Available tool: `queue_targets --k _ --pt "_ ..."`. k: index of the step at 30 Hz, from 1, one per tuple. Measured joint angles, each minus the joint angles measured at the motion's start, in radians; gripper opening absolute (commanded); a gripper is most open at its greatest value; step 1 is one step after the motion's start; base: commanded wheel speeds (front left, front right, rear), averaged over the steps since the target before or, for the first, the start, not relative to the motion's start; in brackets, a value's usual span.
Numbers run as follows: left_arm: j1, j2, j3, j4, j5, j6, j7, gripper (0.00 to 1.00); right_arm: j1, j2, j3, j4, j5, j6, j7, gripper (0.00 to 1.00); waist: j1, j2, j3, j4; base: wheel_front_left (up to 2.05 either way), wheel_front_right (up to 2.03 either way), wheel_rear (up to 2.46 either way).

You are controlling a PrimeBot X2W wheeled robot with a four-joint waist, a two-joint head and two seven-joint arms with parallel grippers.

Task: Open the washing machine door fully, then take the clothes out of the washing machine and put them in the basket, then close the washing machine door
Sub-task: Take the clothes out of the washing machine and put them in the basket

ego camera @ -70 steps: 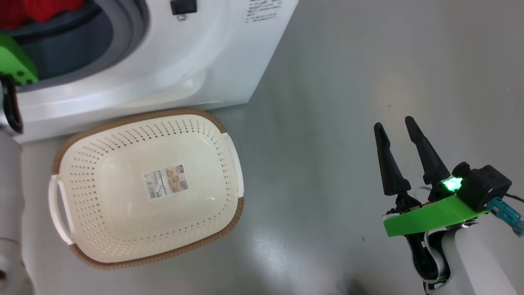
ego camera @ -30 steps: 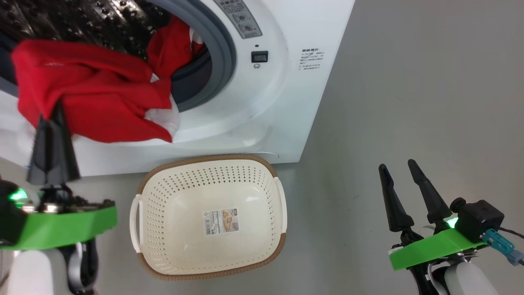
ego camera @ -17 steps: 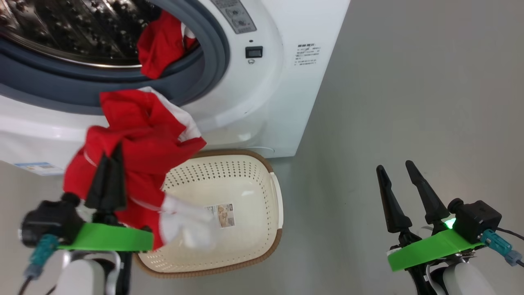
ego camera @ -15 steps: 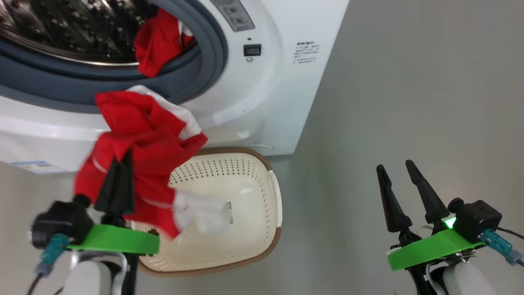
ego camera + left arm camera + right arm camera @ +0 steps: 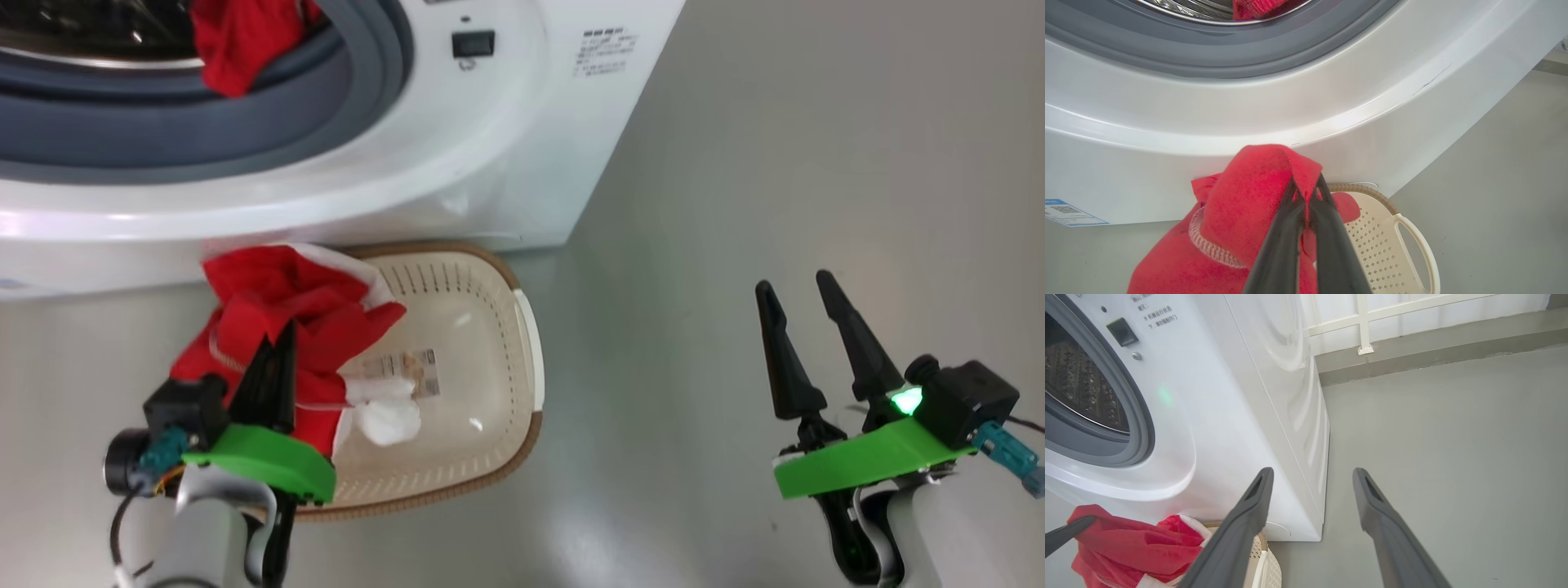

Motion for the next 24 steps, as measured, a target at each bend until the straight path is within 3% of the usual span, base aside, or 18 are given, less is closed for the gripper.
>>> queue_targets --k 7,20,22,24 --pt "-0.12 0.009 0.007 0.173 0.008 0.0 0.0 0.0 -0.047 0.001 0.002 -0.01 0.003 0.0 0.0 1.0 0.0 0.0 0.095 -0.015 0.0 0.0 0.0" --pt "-0.291 0.045 0.021 0.356 0.049 0.0 0.0 0.0 -0.111 0.001 0.001 -0.038 0.011 0.0 0.0 1.0 0.0 0.0 0.249 -0.047 0.0 0.0 0.0" --pt "-0.298 0.046 0.023 0.363 0.053 0.0 0.0 0.02 -0.111 0.001 0.0 -0.039 0.011 0.0 0.0 1.0 0.0001 0.0 0.256 -0.049 0.0 0.0 0.0" --pt "-0.309 0.046 0.026 0.376 0.059 0.0 0.0 0.1 -0.111 0.001 0.0 -0.04 0.011 0.0 0.0 1.0 0.0 0.0001 0.268 -0.053 0.0 0.0 0.0"
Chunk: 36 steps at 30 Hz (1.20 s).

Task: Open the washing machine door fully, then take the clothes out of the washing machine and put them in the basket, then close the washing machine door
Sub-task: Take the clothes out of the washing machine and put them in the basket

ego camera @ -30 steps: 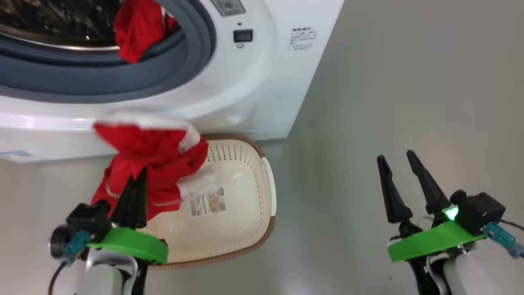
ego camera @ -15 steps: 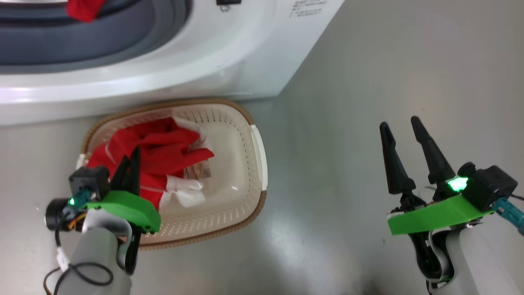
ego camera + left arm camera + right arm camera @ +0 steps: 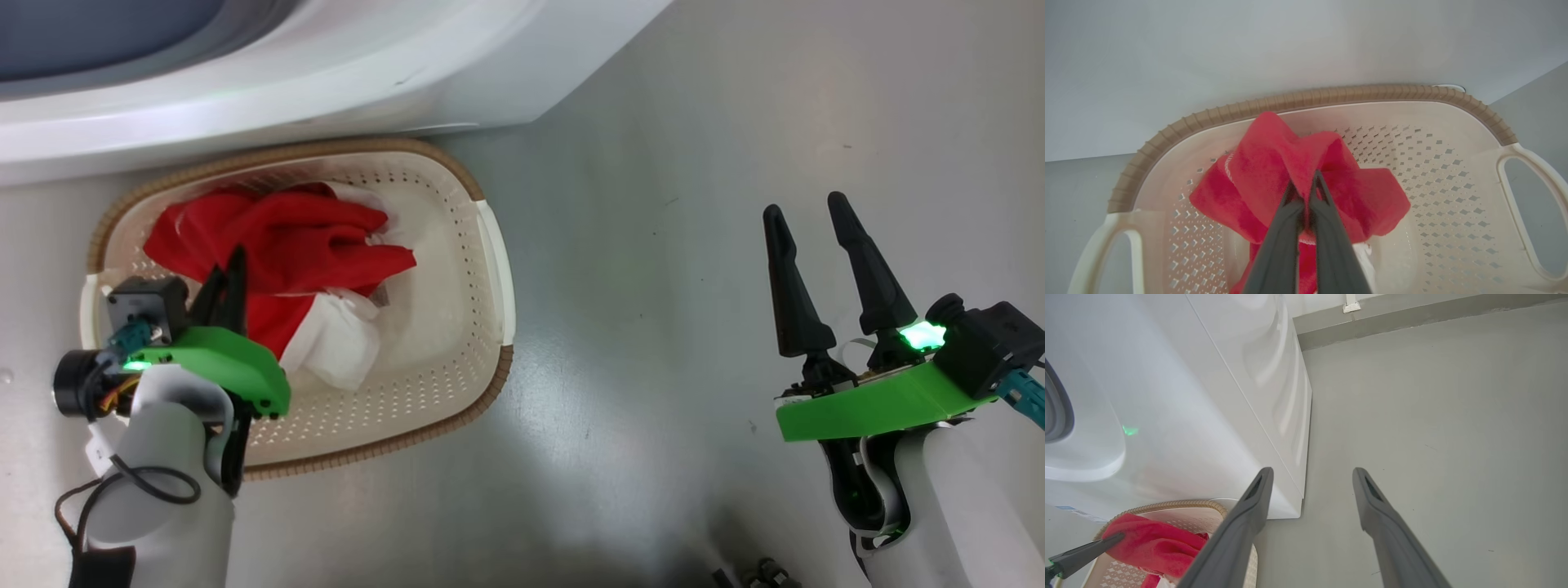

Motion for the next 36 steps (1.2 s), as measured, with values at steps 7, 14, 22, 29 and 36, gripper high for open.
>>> queue_targets --k 7,14,22,29,36 --pt "-0.006 -0.002 0.027 0.011 0.007 0.0 0.0 0.99 0.0 0.0 -0.003 0.0 0.0 0.0 0.0 1.0 0.0 -0.0001 -0.003 -0.001 0.0 0.0 0.0" --pt "0.002 -0.015 0.053 0.001 0.007 0.0 0.0 1.0 0.001 0.0 -0.003 0.013 0.0 0.0 0.0 1.0 0.0 0.0 -0.05 0.009 0.0 0.0 0.0" --pt "0.088 -0.033 0.079 -0.047 -0.006 0.0 0.0 1.0 0.017 0.0 -0.005 0.032 -0.002 0.0 0.0 1.0 0.0 -0.0001 -0.129 0.018 0.0 0.0 0.0" --pt "0.191 -0.04 0.087 -0.159 -0.025 0.0 0.0 1.0 0.088 0.0 -0.007 0.058 -0.011 0.0 0.0 1.0 0.0 -0.0001 -0.231 0.029 0.0 0.0 0.0" --pt "0.296 -0.044 0.086 -0.292 -0.034 0.0 0.0 1.0 0.146 -0.004 -0.005 0.073 -0.012 0.0 0.0 1.0 0.0 -0.0001 -0.343 0.046 0.0 0.0 0.0"
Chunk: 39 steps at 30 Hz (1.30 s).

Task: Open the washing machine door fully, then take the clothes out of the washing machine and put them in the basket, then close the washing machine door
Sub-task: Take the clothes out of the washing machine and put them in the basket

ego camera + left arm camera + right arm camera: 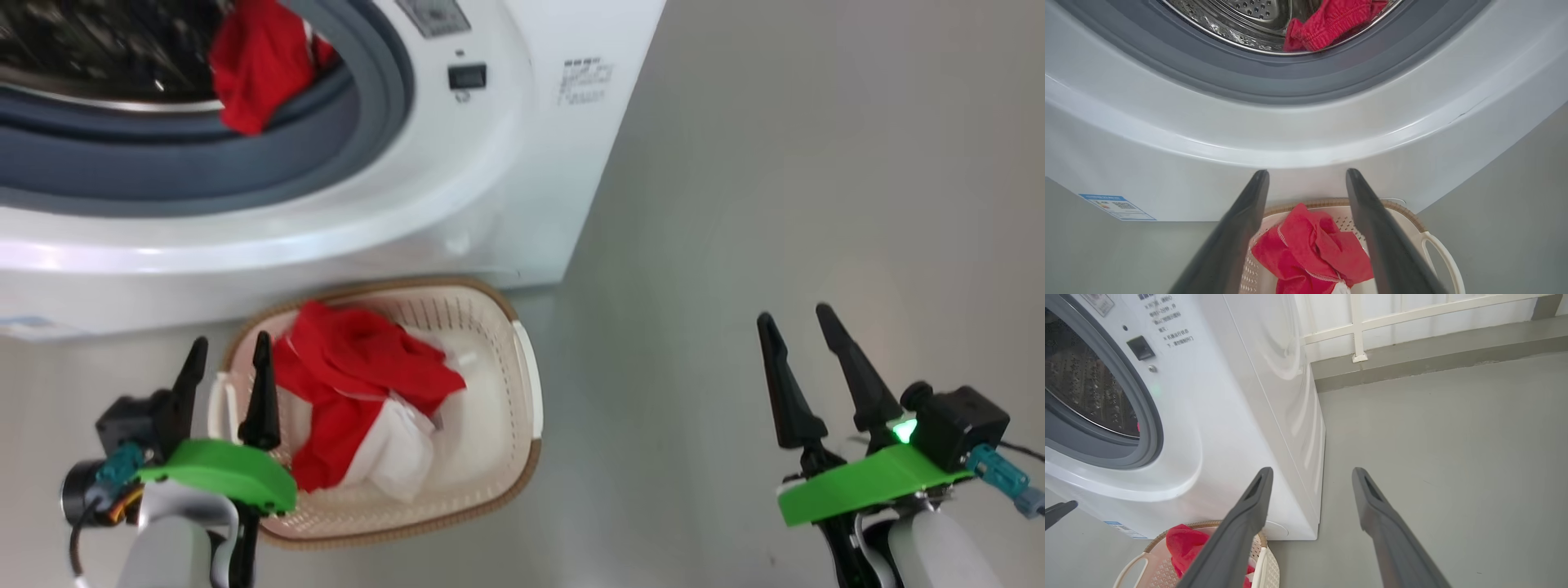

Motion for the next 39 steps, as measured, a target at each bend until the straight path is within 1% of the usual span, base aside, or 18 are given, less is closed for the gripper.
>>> queue_targets --k 13,22,27,31,39 --pt "0.208 0.0 -0.016 -0.228 -0.004 0.0 0.0 1.0 0.124 -0.035 0.002 0.013 0.001 0.0 0.0 1.0 0.0 0.0 -0.194 0.038 0.0 0.0 0.0" --pt "0.337 0.001 -0.02 -0.347 -0.004 0.0 0.0 1.0 0.207 -0.045 -0.023 0.006 0.001 0.0 0.0 1.0 0.0 0.0 -0.282 0.072 0.0 0.0 0.0" --pt "0.405 0.002 -0.013 -0.408 -0.004 0.0 0.0 1.0 0.234 -0.045 -0.027 0.0 0.001 0.0 0.0 1.0 0.0 0.0 -0.305 0.083 0.0 0.0 0.0" --pt "0.437 0.002 -0.016 -0.454 -0.005 0.003 0.0 1.0 0.247 -0.043 -0.041 -0.007 0.001 0.0 0.0 1.0 0.0 0.0 -0.299 0.084 0.0 0.0 0.0" --pt "0.442 0.002 -0.021 -0.475 -0.014 0.012 0.0 1.0 0.25 -0.04 -0.051 -0.012 0.001 0.0 0.0 1.0 0.0 0.0 -0.283 0.083 0.0 0.0 0.0"
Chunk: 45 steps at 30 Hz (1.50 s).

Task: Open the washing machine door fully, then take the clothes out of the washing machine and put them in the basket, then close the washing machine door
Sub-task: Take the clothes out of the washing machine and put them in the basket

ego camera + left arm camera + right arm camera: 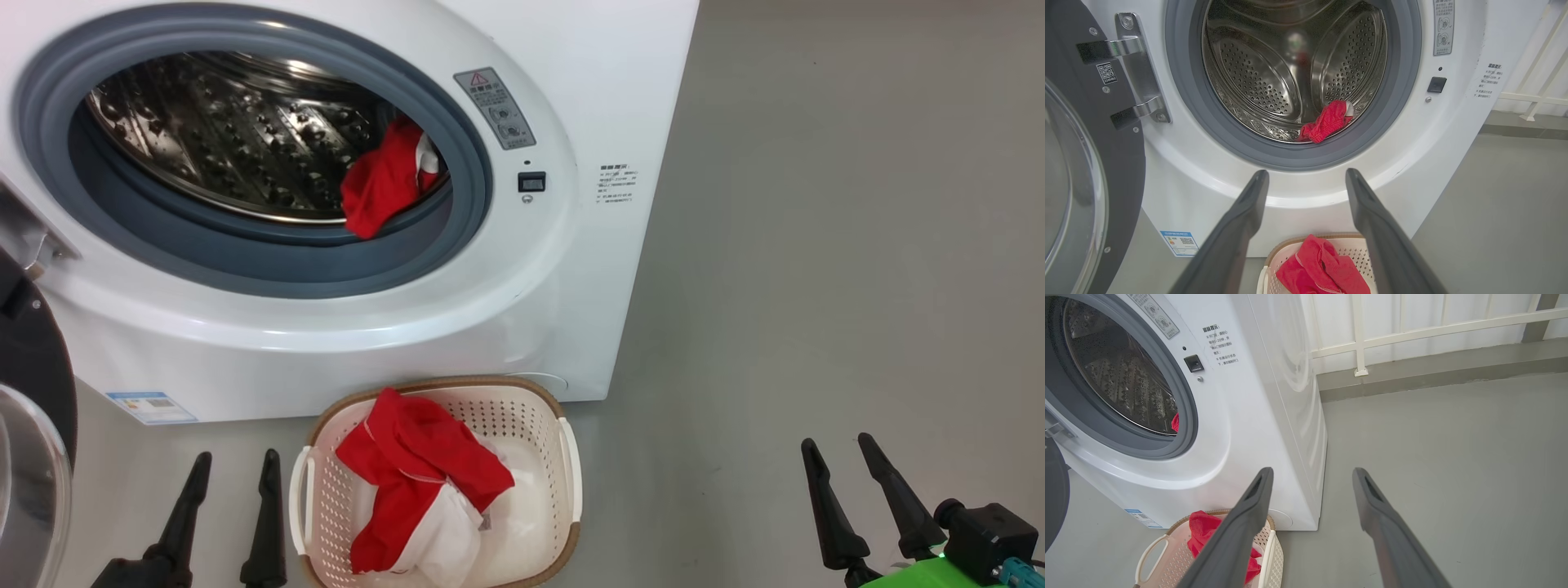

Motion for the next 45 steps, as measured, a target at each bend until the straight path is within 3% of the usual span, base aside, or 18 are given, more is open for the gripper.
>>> queue_targets --k 13,23,29,45 --pt "-0.022 0.001 -0.02 0.022 0.001 -0.001 0.0 1.0 -0.003 0.009 -0.002 -0.002 0.0 0.0 0.0 1.0 0.0 0.0 0.028 -0.006 0.0 0.0 0.0" --pt "-0.304 0.007 -0.055 0.16 0.035 -0.011 0.0 1.0 -0.073 0.027 0.011 -0.011 0.0 0.0 0.0 1.0 0.0 0.0 0.106 -0.021 0.0 0.0 0.0" --pt "-0.552 0.062 -0.113 0.311 0.034 -0.012 0.0 1.0 -0.14 0.041 0.022 -0.019 0.0 0.0 0.0 1.0 0.0 0.0 0.191 -0.064 0.0 0.0 0.0" --pt "-0.942 0.255 -0.169 0.691 0.019 -0.012 0.0 1.0 -0.221 0.051 0.053 -0.032 0.058 0.0 0.0 1.0 0.0 0.0 0.347 -0.237 0.0 0.0 0.0"
